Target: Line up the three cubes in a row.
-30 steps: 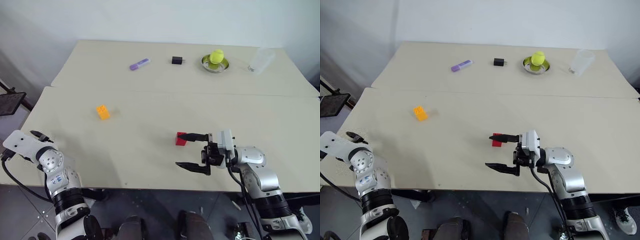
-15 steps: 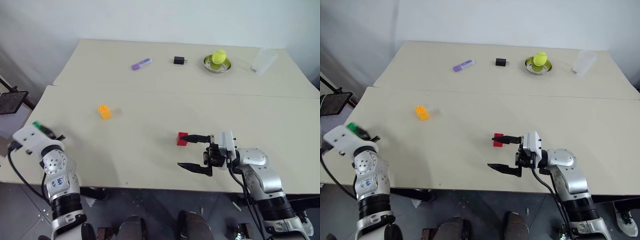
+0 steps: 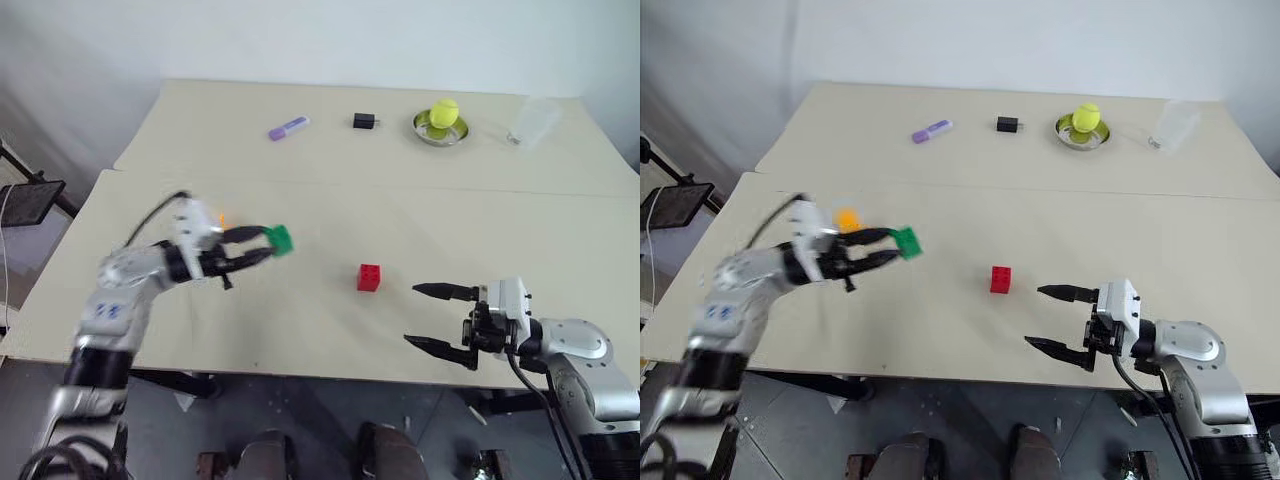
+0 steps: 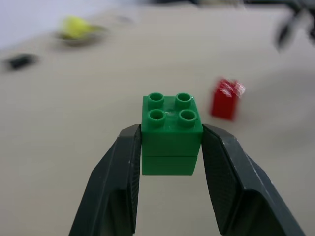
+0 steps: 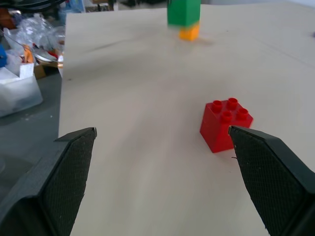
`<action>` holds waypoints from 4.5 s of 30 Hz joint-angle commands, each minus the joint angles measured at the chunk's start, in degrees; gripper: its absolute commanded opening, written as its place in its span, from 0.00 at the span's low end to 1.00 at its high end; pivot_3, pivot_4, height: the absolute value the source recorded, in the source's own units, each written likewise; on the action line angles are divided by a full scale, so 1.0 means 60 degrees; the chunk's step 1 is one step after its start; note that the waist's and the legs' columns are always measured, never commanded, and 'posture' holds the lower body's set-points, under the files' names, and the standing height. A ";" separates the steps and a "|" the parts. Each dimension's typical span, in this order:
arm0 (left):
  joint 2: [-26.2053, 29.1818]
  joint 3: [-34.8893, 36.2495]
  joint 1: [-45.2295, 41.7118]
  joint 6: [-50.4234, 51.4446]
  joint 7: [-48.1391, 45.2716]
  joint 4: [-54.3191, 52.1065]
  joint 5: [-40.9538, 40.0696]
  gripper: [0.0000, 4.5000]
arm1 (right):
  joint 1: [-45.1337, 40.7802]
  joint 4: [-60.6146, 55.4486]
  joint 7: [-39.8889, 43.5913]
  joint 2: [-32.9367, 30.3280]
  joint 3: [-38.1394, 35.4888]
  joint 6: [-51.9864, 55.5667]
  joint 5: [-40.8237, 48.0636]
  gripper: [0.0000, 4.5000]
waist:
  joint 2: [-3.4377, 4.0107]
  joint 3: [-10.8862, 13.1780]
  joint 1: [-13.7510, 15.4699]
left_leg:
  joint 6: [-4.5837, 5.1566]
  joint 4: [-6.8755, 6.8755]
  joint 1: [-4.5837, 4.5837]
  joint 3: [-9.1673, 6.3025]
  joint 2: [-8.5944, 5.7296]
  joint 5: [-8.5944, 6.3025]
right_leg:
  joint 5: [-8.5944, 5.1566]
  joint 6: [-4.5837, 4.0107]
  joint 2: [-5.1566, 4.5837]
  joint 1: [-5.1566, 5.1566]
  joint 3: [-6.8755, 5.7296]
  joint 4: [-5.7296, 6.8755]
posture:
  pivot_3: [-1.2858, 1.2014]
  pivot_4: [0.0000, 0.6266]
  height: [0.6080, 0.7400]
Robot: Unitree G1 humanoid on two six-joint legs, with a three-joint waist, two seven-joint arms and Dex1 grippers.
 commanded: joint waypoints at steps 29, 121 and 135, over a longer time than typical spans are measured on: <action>0.0861 0.3625 0.3187 0.0496 -0.0343 -0.3397 -0.1244 0.86 | -0.0542 -0.0808 -0.0855 0.1043 0.0451 -0.0342 0.0561 1.00 | -0.0015 0.0017 -0.0522 | -0.0006 -0.0047 0.0004 -0.0039 0.0016 -0.0003 | 0.0009 0.0018 -0.0006 -0.0055 0.0003 0.0053 | 0.52 0.24 1.00; 0.0645 0.0868 -0.1752 -0.3684 -0.4461 0.5601 0.0725 0.32 | 0.0485 -0.1499 -0.1387 0.0910 0.0676 -0.0362 0.0081 1.00 | -0.0028 0.0024 -0.0256 | 0.0000 0.0006 0.0000 0.0008 0.0008 -0.0018 | 0.0008 0.0018 -0.0003 -0.0045 0.0002 0.0069 | 0.52 0.24 1.00; 0.1913 0.1663 -0.1122 -0.1738 -0.3875 0.4144 0.0012 0.89 | -0.1770 0.0584 0.0397 -0.0404 0.0561 0.0153 0.0281 1.00 | -0.0030 0.0026 -0.0265 | 0.0004 0.0008 -0.0001 0.0006 0.0010 -0.0020 | 0.0008 0.0020 -0.0005 -0.0051 0.0005 0.0079 | 0.52 0.24 1.00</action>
